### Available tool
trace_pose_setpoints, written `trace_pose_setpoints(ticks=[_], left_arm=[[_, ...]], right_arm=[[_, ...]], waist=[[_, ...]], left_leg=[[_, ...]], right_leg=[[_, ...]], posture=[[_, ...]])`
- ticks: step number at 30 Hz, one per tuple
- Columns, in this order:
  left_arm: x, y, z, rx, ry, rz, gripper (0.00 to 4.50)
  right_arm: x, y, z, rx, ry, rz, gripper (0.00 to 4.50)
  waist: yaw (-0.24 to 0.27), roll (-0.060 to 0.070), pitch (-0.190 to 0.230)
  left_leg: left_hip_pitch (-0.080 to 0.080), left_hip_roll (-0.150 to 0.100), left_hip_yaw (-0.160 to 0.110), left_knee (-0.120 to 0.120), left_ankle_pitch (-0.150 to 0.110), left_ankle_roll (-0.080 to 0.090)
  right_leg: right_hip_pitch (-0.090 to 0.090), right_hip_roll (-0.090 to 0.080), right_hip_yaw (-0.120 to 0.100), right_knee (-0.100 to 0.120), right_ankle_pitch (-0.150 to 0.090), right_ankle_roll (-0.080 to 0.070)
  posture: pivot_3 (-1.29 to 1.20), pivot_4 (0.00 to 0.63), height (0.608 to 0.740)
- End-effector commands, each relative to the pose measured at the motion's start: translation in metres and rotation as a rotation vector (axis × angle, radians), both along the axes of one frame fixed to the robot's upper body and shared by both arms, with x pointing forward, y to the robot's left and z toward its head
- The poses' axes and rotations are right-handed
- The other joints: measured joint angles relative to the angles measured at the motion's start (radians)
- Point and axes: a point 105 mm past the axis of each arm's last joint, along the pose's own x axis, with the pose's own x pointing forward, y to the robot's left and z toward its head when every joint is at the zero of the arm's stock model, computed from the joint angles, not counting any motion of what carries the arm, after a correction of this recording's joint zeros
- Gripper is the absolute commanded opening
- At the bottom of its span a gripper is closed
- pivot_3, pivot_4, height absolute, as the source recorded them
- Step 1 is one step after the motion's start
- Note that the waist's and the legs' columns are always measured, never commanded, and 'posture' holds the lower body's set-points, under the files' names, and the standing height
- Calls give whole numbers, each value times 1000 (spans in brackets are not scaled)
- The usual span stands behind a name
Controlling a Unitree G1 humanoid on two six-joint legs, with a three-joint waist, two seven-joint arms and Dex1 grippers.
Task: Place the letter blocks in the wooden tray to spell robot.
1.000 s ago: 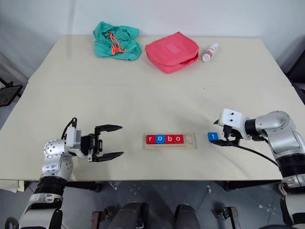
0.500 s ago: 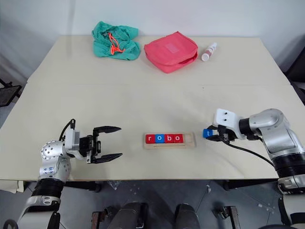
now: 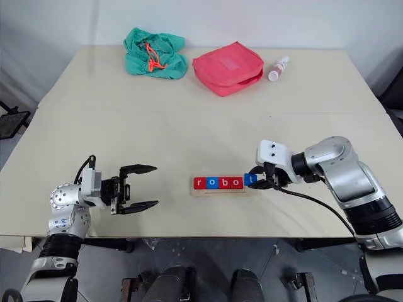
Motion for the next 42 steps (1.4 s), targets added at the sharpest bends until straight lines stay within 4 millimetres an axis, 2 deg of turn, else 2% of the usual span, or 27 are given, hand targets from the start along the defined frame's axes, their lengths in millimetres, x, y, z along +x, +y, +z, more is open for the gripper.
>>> trace_pose_setpoints(ticks=[1, 9, 17, 18, 25, 29, 34, 35, 36, 39, 42], left_arm=[[-3, 4, 7, -7, -33, 14, 4500], [-4, 4, 6, -9, -36, 29, 4500], [-3, 4, 6, -12, -35, 32, 4500], [-3, 3, 6, -12, -34, 32, 4500], [2, 4, 7, -8, -31, 48, 4500], [1, 3, 5, -7, -27, 45, 4500], [3, -1, 5, -11, -27, 42, 4500], [3, -1, 5, -11, -27, 41, 4500], [3, 0, 5, -10, -27, 42, 4500], [2, 1, 5, -8, -25, 46, 4500], [1, 2, 4, -8, -22, 48, 4500]], right_arm=[[5, 3, 4, -4, -37, 15, 1478], [13, 1, -3, -32, -43, 24, 1478], [9, 2, 3, 1, -51, 20, 4267], [10, 2, 4, 6, -55, 15, 4459], [10, -15, 11, 47, -82, -70, 4459], [9, -28, 1, 21, -84, -121, 4459], [12, -23, 3, 92, -108, -132, 4459], [11, -22, 6, 107, -108, -128, 4099], [9, -21, 9, 117, -104, -123, 3928], [3, -18, 15, 140, -93, -110, 2899], [-7, -18, 11, 129, -46, -103, 1853]], waist=[[-1, 0, 0], [1, 0, 0], [0, 0, 0], [0, 0, 0], [3, 0, 0], [2, 0, 0], [0, 0, 0], [0, 0, 0], [0, 0, 0], [1, 0, 0], [5, 0, 0]], left_leg=[[0, 0, 0, 0, 0, 0], [0, 0, 0, 0, 0, 0], [0, 0, 0, 0, 0, 0], [0, 0, 0, 0, 0, 0], [0, 0, 0, 0, 0, 0], [0, 0, 0, 0, 0, 0], [0, 0, 1, 0, 0, 0], [0, 0, 1, 0, 0, 0], [0, 0, 0, 0, 0, 0], [0, 0, 1, 0, 0, 0], [0, 0, 0, 0, 0, 0]], right_leg=[[0, 0, 0, 0, 0, 0], [0, 0, 0, 0, 0, 0], [0, 0, 0, 0, 0, 0], [0, 0, 0, 0, 0, 0], [0, 0, 0, 0, 0, 0], [0, 0, 0, 0, 0, 0], [0, 0, 0, 0, 0, 0], [0, 0, 0, 0, 0, 0], [0, 0, 0, 0, 0, 0], [0, 0, 0, 0, 0, 0], [0, 0, 0, 0, 0, 0]], posture=[[0, 150, 740], [0, 150, 740], [0, 150, 740], [0, 150, 740], [0, 150, 740], [0, 150, 740], [0, 150, 740], [0, 150, 740], [0, 150, 740], [0, 150, 740], [0, 150, 740]])
